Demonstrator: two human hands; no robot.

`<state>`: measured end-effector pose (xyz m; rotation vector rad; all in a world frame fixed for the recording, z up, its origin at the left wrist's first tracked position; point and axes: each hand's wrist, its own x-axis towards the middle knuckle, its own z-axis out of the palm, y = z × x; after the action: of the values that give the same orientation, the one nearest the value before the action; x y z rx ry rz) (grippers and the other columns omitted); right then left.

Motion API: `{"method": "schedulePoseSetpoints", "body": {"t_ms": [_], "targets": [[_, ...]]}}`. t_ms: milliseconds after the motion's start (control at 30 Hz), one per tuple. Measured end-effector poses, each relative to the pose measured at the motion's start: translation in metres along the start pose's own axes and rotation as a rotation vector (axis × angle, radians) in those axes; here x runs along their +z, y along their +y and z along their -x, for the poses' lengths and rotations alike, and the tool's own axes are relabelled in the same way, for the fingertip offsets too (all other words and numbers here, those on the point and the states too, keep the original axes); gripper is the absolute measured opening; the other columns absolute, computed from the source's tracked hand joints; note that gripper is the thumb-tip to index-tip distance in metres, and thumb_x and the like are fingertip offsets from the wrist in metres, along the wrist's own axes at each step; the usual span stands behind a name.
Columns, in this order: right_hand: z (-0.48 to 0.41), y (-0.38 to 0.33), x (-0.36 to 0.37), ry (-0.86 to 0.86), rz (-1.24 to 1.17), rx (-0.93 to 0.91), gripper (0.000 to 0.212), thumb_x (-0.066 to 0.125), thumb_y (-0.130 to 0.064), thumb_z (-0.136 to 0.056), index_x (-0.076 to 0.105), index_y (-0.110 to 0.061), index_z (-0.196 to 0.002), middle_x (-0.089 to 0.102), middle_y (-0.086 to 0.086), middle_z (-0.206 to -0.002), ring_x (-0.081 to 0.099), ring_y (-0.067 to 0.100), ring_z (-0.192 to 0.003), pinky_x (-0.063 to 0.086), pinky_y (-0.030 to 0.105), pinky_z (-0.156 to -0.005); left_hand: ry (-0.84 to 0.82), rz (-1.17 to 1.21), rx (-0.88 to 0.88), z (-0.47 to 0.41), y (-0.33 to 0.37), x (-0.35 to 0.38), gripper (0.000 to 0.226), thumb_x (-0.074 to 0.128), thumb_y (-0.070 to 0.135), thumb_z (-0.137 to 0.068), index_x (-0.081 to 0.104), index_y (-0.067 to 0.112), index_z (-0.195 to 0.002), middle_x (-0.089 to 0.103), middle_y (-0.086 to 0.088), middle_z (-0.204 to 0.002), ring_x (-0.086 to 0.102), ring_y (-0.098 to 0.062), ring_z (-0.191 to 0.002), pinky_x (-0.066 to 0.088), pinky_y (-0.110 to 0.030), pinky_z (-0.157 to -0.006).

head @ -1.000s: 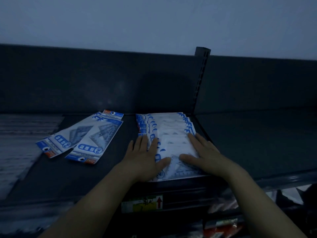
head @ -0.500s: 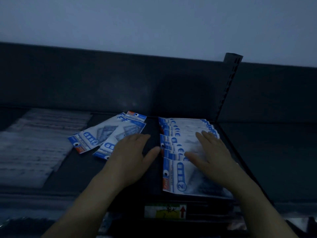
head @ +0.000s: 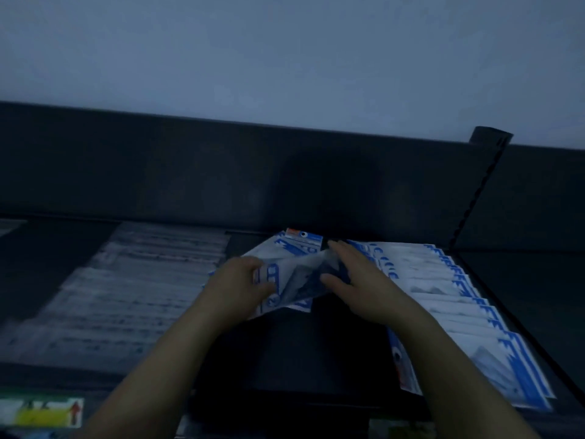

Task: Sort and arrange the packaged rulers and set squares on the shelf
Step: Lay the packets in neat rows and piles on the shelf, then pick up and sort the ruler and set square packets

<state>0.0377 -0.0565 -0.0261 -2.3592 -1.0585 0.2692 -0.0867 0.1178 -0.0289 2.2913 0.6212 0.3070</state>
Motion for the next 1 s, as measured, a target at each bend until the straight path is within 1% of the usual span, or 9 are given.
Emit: {"method": "schedulePoseSetpoints", "body": {"t_ms": [100, 200, 333, 433, 600, 767, 833, 933, 1000], "targets": [[-0.008, -0.016, 0.002, -0.044, -0.114, 0.04, 0.066, 0.059, -0.037, -0.092, 0.024, -0.032, -0.147, 0.034, -0.016, -0.14, 0.035, 0.003, -0.127, 0.033, 0.019, -0.103, -0.012, 0.208, 0.008, 0.0, -0.01, -0.031, 0.009, 0.068, 0.021, -0.086, 0.069, 0.016, -0.093, 0.072, 0.001, -0.083, 0.068, -0.014, -0.074, 0.053, -0.027, -0.066], [-0.01, -0.03, 0.012, 0.03, -0.216, 0.008, 0.027, 0.063, -0.026, -0.09, 0.056, -0.028, -0.117, 0.061, -0.014, -0.108, 0.058, 0.004, -0.098, 0.043, 0.006, -0.072, 0.024, 0.389, 0.013, -0.003, -0.019, -0.048, 0.004, 0.07, 0.017, -0.085, 0.068, 0.02, -0.088, 0.074, 0.002, -0.082, 0.07, -0.009, -0.069, 0.055, -0.022, -0.057], [-0.009, -0.048, 0.031, 0.085, -0.717, 0.095, 0.013, 0.059, -0.014, -0.092, 0.063, -0.011, -0.105, 0.072, 0.006, -0.099, 0.07, 0.019, -0.086, 0.057, 0.026, -0.077, 0.197, 0.937, -0.04, -0.011, -0.026, -0.05, 0.047, 0.078, 0.012, -0.076, 0.054, 0.012, -0.117, 0.07, -0.008, -0.103, 0.072, -0.022, -0.084, 0.058, -0.032, -0.065], [-0.009, -0.065, 0.047, 0.019, -0.961, 0.143, 0.019, 0.055, -0.013, -0.095, 0.061, -0.008, -0.112, 0.072, 0.008, -0.101, 0.071, 0.022, -0.085, 0.057, 0.03, -0.074, 0.031, 1.09, -0.059, -0.004, -0.023, -0.034, 0.04, 0.073, 0.009, -0.079, 0.057, 0.009, -0.116, 0.072, -0.008, -0.106, 0.071, -0.022, -0.09, 0.058, -0.027, -0.067], [-0.017, -0.068, 0.056, 0.166, -0.557, 0.123, 0.014, 0.057, -0.025, -0.094, 0.066, -0.018, -0.102, 0.071, -0.002, -0.1, 0.065, 0.012, -0.092, 0.051, 0.023, -0.078, 0.108, 0.936, -0.127, -0.004, -0.038, -0.039, 0.01, 0.061, 0.011, -0.092, 0.065, 0.017, -0.098, 0.072, -0.002, -0.096, 0.069, -0.013, -0.078, 0.053, -0.023, -0.059], [-0.044, -0.05, 0.044, 0.18, -0.14, 0.229, 0.05, 0.053, -0.033, -0.096, 0.042, -0.016, -0.141, 0.044, 0.003, -0.144, 0.045, 0.019, -0.127, 0.038, 0.028, -0.098, 0.156, 0.916, -0.322, -0.006, -0.052, -0.055, 0.018, 0.052, 0.012, -0.097, 0.059, 0.013, -0.08, 0.065, -0.007, -0.083, 0.062, -0.02, -0.071, 0.048, -0.029, -0.059], [-0.059, -0.05, 0.042, 0.114, -0.103, 0.247, 0.056, 0.057, -0.032, -0.093, 0.037, -0.014, -0.143, 0.042, 0.005, -0.145, 0.046, 0.02, -0.126, 0.038, 0.025, -0.09, 0.09, 0.917, -0.368, -0.004, -0.05, -0.051, 0.015, 0.05, 0.009, -0.098, 0.06, 0.008, -0.087, 0.065, -0.008, -0.082, 0.062, -0.022, -0.073, 0.05, -0.032, -0.062], [-0.077, -0.05, 0.043, -0.012, -0.122, 0.314, 0.075, 0.07, -0.042, -0.08, 0.039, -0.016, -0.142, 0.049, 0.005, -0.139, 0.054, 0.02, -0.115, 0.047, 0.027, -0.086, 0.053, 0.846, -0.411, -0.006, -0.051, -0.049, 0.014, 0.051, 0.011, -0.097, 0.059, 0.002, -0.102, 0.067, -0.019, -0.097, 0.065, -0.035, -0.089, 0.053, -0.049, -0.085], [-0.085, -0.048, 0.043, -0.033, -0.143, 0.322, 0.066, 0.076, -0.04, -0.075, 0.049, -0.015, -0.129, 0.056, 0.0, -0.125, 0.057, 0.016, -0.103, 0.05, 0.026, -0.08, 0.045, 0.809, -0.431, -0.008, -0.05, -0.05, 0.015, 0.052, 0.013, -0.096, 0.06, 0.002, -0.102, 0.067, -0.021, -0.101, 0.064, -0.037, -0.095, 0.051, -0.052, -0.091]]}}
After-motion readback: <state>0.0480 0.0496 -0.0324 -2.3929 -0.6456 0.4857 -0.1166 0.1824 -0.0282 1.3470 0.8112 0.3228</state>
